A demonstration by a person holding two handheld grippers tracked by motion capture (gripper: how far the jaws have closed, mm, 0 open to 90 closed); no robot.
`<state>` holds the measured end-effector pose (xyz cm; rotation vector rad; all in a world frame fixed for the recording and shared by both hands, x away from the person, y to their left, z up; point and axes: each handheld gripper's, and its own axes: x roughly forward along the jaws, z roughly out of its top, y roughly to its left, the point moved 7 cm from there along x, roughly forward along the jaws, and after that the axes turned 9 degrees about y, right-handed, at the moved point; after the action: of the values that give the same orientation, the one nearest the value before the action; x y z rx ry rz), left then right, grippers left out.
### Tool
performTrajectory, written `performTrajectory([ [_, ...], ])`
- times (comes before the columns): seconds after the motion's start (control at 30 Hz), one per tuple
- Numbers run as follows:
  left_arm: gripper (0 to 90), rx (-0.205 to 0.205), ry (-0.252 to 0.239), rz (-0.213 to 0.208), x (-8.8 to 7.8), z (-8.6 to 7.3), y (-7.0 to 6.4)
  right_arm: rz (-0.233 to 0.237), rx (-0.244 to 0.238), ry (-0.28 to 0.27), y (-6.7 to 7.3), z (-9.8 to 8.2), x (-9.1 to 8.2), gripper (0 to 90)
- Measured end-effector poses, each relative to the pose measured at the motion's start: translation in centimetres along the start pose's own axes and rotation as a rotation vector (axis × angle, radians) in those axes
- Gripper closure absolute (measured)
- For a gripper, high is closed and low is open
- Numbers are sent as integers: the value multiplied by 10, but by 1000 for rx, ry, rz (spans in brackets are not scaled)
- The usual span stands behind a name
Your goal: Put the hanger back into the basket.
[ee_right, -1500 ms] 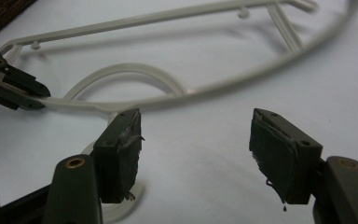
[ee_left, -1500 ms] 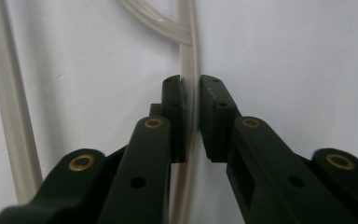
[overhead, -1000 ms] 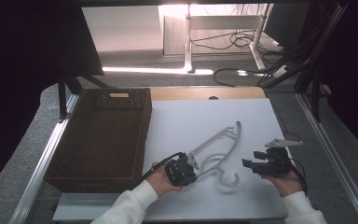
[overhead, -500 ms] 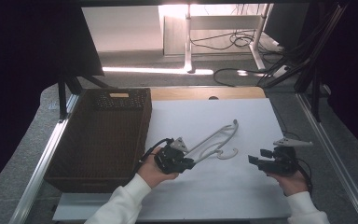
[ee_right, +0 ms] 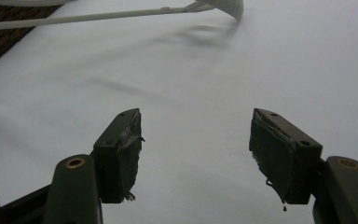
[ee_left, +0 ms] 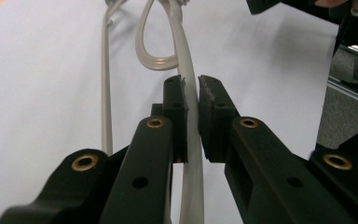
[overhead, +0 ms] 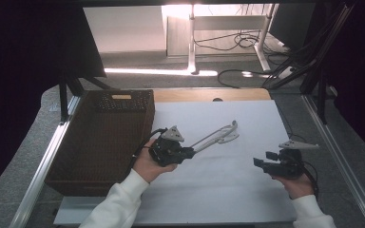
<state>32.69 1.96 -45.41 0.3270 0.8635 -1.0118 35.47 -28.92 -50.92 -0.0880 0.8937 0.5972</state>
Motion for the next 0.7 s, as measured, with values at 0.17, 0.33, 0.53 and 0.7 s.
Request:
performTrajectory([
  [0.17, 828, 9, -21, 16, -12, 7, 2, -1, 3, -1, 0, 0, 0, 345],
  [0.33, 828, 19, -27, 38, -24, 11, 3, -2, 2, 0, 0, 0, 0, 346],
  [0.53, 828, 19, -65, 56, -43, 15, 6, -4, 0, 1, -1, -1, 0, 346],
  [0.7, 828, 22, -93, 71, -62, 15, 9, -5, 2, 2, -1, -1, 1, 345],
])
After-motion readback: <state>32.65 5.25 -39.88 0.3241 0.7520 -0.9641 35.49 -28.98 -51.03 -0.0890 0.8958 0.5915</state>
